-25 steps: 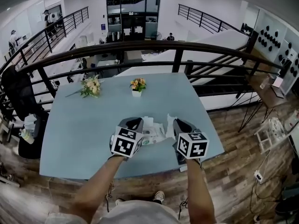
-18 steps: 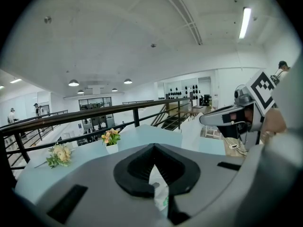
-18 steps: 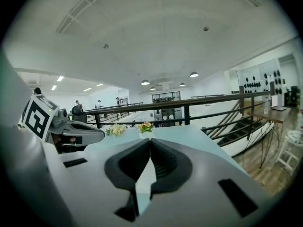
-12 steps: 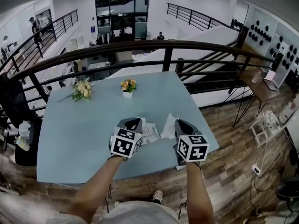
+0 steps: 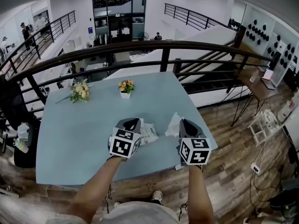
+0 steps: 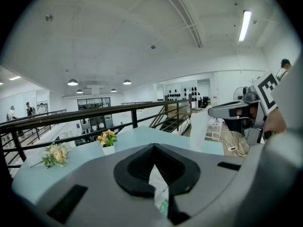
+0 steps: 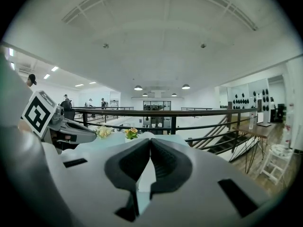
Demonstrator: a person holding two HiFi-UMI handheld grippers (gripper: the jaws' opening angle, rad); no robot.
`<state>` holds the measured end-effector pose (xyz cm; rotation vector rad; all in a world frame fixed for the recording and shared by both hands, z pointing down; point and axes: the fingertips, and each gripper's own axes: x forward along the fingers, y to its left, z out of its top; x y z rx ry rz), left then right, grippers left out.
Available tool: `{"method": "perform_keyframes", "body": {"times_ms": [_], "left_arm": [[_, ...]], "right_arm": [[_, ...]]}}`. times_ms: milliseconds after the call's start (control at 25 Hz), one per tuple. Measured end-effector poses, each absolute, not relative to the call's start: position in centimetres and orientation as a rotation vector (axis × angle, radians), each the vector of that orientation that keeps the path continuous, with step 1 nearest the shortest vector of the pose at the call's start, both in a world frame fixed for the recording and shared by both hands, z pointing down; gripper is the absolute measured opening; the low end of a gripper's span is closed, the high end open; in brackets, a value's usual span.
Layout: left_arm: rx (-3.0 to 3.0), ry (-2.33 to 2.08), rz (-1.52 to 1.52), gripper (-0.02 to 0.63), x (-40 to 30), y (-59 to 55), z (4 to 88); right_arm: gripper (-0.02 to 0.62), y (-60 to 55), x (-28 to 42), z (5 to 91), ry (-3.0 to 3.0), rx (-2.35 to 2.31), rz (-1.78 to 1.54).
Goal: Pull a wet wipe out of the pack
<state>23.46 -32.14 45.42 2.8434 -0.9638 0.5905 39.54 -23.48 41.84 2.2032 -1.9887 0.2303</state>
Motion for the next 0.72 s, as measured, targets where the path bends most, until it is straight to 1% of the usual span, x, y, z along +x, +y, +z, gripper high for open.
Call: {"method": "perform_keyframes", "body": {"times_ms": [720], "left_arm": [[2.838, -0.989, 0.552, -0.006, 22.72, -32.61, 45.16]], "right_arm": [[0.009, -23.62, 39.01, 41.75, -1.991, 2.192, 0.201]]}}
